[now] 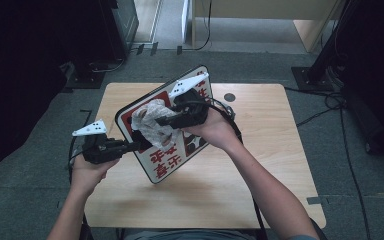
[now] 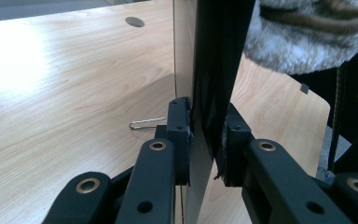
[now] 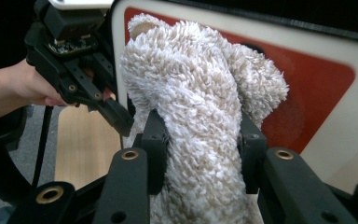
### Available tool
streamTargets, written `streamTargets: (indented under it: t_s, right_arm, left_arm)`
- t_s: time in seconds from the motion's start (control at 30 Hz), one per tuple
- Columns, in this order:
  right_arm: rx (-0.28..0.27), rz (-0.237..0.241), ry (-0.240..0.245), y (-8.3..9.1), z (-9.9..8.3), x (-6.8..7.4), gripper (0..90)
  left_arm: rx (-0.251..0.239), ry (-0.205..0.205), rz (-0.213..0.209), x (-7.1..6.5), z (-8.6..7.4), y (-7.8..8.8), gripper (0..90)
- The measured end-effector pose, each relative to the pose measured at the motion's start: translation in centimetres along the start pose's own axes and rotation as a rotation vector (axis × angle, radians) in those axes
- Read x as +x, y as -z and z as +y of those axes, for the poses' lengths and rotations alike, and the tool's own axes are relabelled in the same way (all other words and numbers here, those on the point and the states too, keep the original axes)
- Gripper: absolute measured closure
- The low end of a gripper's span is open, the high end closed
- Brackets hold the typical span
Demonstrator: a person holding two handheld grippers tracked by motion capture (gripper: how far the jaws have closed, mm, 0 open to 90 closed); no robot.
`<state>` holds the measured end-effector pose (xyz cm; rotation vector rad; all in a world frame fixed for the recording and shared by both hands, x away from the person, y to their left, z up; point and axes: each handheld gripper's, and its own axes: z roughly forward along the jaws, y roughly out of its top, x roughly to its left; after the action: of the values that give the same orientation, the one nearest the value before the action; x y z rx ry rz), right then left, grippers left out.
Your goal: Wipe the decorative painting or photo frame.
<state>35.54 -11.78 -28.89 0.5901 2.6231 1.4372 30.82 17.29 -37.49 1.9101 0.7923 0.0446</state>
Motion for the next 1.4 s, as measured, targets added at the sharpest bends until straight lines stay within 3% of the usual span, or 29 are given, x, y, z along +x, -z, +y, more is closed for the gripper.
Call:
streamTargets:
  t_s: [0.4,0.8,1.4]
  right_arm:
    - [-0.006,0.017,-0.026,-0.6,-2.0,-0.3,65.0]
    - [0.008,0.009,-0.002,-1.3,-3.5,-0.2,64.8]
    - [0.032,0.015,-0.021,-2.1,-5.4,-0.1,64.7]
  left_arm:
    - [-0.002,0.005,-0.002,0.0,0.0,-0.1,78.6]
    - [0.002,0.001,0.002,-0.1,0.1,-0.1,78.6]
    - [0.006,0.002,0.001,-0.1,0.1,0.0,78.4]
